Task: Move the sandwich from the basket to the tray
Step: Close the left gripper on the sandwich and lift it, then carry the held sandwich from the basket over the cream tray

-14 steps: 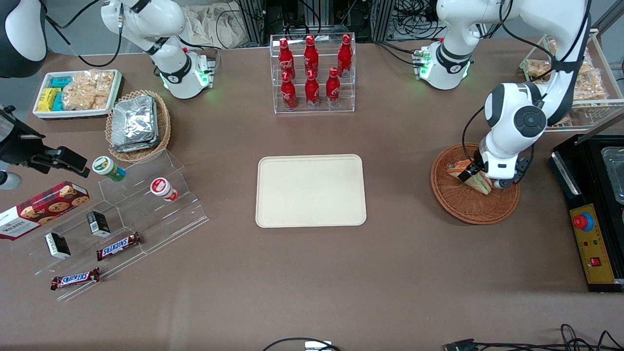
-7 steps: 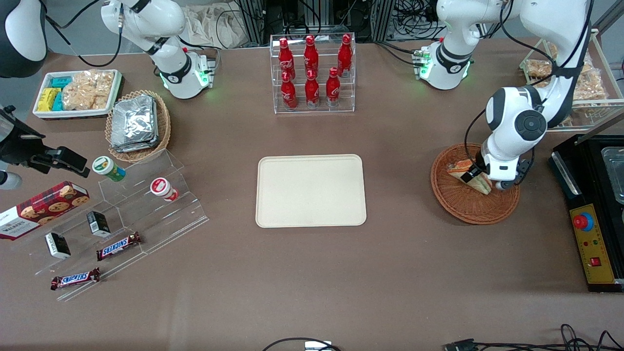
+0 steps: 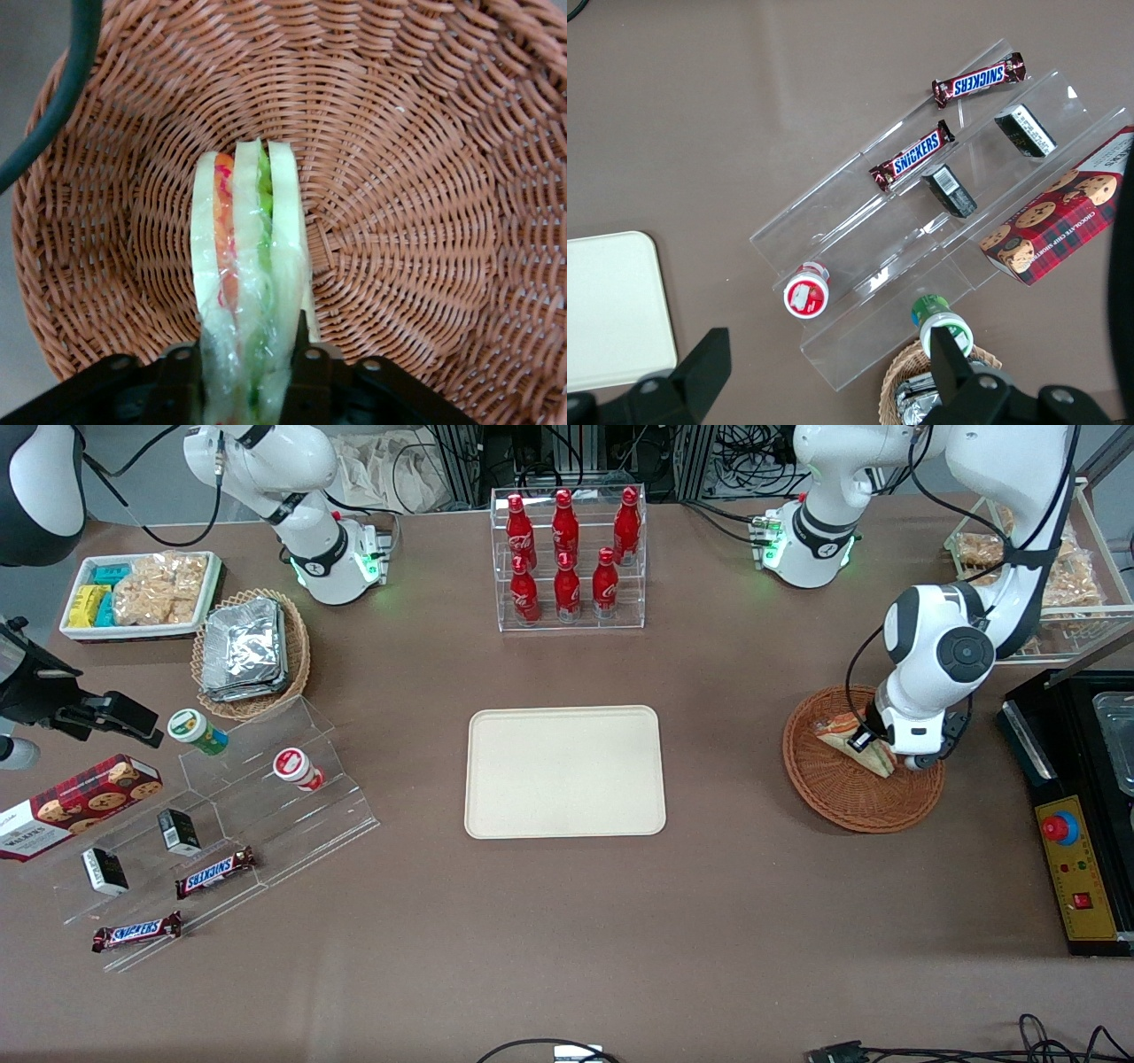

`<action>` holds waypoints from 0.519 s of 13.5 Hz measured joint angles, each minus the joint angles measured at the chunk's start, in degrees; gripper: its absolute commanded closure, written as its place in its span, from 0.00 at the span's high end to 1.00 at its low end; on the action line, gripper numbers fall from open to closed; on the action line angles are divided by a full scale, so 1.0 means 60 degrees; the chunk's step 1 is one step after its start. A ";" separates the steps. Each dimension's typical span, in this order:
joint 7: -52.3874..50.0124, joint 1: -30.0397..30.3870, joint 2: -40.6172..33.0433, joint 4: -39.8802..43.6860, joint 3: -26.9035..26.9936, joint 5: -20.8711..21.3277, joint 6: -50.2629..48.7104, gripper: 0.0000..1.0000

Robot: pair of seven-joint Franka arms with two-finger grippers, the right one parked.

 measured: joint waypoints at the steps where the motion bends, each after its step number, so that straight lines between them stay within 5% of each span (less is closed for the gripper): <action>1: -0.0001 0.0000 -0.0011 0.0072 0.0000 0.0002 -0.0034 0.10; 7: 0.0904 -0.0094 -0.0614 0.1743 -0.0319 0.0119 -0.2563 0.10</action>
